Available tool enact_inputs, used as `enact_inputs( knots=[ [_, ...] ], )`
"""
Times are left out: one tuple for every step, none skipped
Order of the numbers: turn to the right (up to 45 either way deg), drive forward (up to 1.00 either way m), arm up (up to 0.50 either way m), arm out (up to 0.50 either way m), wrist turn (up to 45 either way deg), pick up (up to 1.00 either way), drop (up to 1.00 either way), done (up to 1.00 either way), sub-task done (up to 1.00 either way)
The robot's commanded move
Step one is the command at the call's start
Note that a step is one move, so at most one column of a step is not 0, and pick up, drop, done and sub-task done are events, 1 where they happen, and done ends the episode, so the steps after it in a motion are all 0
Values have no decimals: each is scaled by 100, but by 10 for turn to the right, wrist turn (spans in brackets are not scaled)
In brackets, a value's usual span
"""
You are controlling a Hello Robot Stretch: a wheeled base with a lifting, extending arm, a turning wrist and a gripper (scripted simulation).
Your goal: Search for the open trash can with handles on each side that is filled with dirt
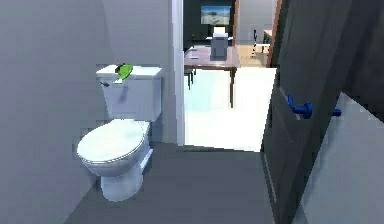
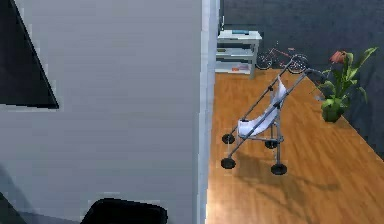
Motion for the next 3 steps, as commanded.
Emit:
enact_inputs(
  knots=[
    [90,0,0,0,0,0,0,0,0],
    [0,100,0,0,0,0,0,0,0],
    [0,100,0,0,0,0,0,0,0]
  ],
)
